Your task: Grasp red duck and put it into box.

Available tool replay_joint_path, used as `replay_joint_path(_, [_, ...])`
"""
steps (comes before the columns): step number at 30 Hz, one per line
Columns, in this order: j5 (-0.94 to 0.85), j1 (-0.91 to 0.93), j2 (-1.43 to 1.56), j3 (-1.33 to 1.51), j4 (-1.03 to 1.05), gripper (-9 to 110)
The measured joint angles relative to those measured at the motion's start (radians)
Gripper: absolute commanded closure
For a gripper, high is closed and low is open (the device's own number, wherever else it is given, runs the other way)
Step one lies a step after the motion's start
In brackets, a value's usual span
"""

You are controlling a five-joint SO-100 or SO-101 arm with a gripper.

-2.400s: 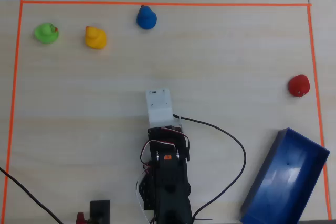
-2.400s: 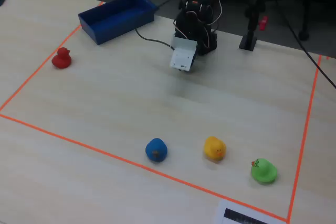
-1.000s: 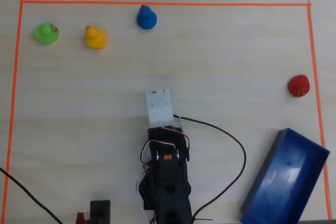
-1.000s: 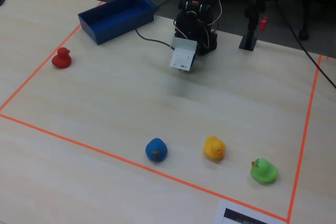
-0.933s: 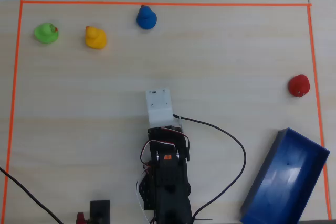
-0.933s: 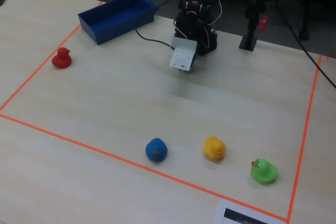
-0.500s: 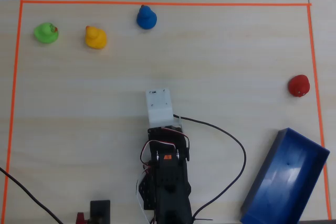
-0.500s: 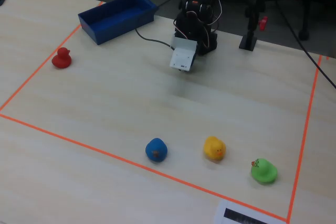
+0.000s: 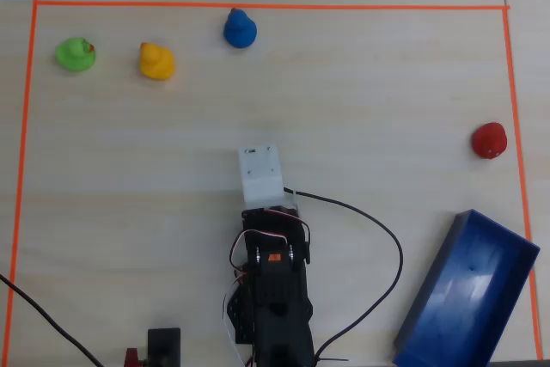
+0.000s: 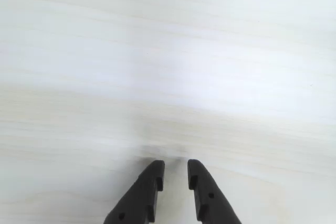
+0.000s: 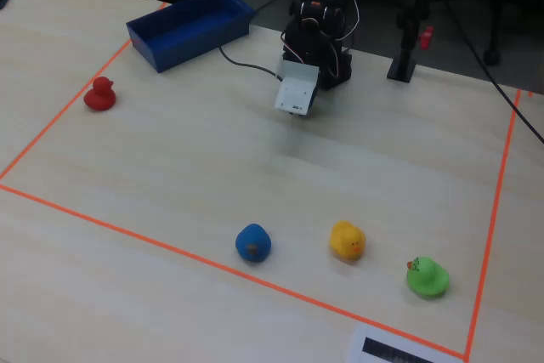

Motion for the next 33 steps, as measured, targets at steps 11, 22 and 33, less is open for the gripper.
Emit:
replay_joint_path(11, [-0.003, 0.0, 0.0, 0.0, 0.0, 101])
replay_joint_path(22, [-0.009, -0.012, -0.003, 0.015, -0.109, 101])
replay_joint_path(33, [0.005, 0.058, -0.187, -0.221, -0.143, 101])
